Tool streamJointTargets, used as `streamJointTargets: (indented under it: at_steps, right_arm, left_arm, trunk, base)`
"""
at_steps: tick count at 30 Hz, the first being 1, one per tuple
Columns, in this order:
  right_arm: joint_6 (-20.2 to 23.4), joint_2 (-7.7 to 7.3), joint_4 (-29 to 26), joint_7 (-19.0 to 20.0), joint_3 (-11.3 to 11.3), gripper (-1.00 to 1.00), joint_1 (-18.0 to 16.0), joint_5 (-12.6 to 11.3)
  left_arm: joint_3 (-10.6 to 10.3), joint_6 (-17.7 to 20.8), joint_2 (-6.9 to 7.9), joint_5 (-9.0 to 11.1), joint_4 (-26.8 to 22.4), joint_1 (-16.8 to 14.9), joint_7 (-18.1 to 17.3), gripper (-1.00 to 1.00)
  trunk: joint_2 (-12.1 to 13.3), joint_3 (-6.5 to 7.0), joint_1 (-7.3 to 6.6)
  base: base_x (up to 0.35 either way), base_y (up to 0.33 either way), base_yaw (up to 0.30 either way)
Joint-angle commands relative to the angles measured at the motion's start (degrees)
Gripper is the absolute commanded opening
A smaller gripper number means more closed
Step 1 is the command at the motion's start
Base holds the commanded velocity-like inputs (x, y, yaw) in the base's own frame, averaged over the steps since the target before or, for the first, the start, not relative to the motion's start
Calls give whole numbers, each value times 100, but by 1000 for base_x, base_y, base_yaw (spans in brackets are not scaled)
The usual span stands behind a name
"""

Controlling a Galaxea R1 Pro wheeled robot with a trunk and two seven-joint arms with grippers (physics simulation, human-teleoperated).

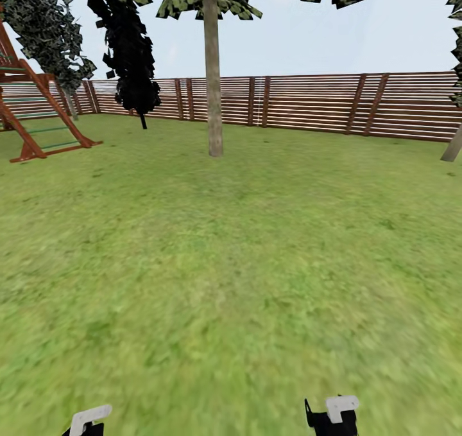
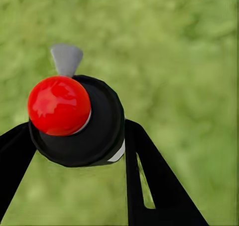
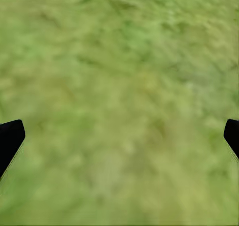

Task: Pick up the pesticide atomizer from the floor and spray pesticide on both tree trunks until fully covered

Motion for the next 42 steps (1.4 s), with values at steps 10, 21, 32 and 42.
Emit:
streamJointTargets:
  at_steps: [10, 21, 32, 42]
  right_arm:
    - [-125, 0, -16, -19, -14, 100, 0, -13]
    - [-122, -9, -11, 10, 0, 100, 0, -5]
    - [-118, 2, -4, -8, -6, 100, 0, -4]
    - [-114, 8, 5, 1, -6, 100, 0, -13]
  left_arm:
    - [6, 0, 9, -1, 0, 0, 0, -100]
    - [2, 0, 10, -3, 0, 1, 0, -100]
    - [8, 0, 18, 2, 0, 0, 0, -100]
    - [8, 0, 14, -1, 0, 0, 0, -100]
  trunk:
    - [0, 0, 0]
    - [0, 0, 0]
    - [0, -15, 0]
    - [0, -15, 0]
  base:
    - [339, 0, 0]
    - [339, 0, 0]
    - [339, 0, 120]
    - [339, 0, 5]
